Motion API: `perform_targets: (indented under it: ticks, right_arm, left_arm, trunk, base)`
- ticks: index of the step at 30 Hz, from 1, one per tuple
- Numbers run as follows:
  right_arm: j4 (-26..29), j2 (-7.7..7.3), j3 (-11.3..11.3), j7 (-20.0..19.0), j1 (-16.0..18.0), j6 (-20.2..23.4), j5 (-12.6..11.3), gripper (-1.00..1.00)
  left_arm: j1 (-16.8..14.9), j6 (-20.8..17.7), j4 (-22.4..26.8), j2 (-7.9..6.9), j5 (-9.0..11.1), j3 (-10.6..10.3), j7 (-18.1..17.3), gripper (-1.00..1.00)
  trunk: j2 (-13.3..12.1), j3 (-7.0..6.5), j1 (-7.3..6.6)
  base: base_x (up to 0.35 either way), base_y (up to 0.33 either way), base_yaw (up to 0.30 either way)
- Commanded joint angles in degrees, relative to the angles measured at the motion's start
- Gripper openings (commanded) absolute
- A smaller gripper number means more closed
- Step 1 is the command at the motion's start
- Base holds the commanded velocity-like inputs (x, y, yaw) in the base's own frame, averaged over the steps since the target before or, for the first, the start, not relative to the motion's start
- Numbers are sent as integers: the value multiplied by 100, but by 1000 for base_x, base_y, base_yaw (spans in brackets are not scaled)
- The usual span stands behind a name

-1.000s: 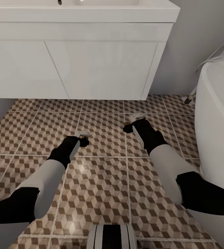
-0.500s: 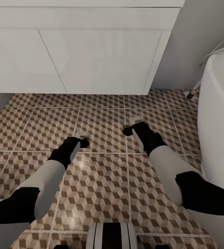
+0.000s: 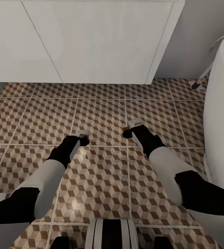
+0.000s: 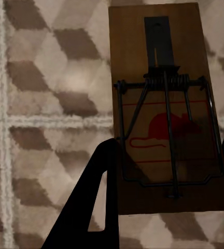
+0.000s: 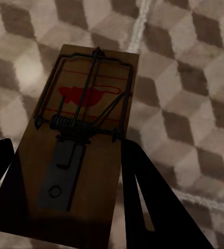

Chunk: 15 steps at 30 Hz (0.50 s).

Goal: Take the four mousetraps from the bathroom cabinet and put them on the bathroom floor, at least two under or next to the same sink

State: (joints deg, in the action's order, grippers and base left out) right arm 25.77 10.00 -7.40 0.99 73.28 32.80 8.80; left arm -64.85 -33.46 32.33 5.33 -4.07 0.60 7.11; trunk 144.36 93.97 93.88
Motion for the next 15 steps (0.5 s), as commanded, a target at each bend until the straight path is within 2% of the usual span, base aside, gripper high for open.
perform_targets:
  ticks: [1, 15]
  right_arm:
    - [4, 0, -16, 4, 2, 29, 8, -100]
    - [-1, 0, -16, 6, 2, 24, 15, -100]
  left_arm:
    - [-1, -30, 115, 3, -45, 4, -1, -100]
    - [-1, -20, 720, 5, -43, 10, -13, -100]
  trunk:
    - [3, 35, 1]
    - [22, 472, 37]
  base:
    - [0, 0, 0]
    - [0, 0, 0]
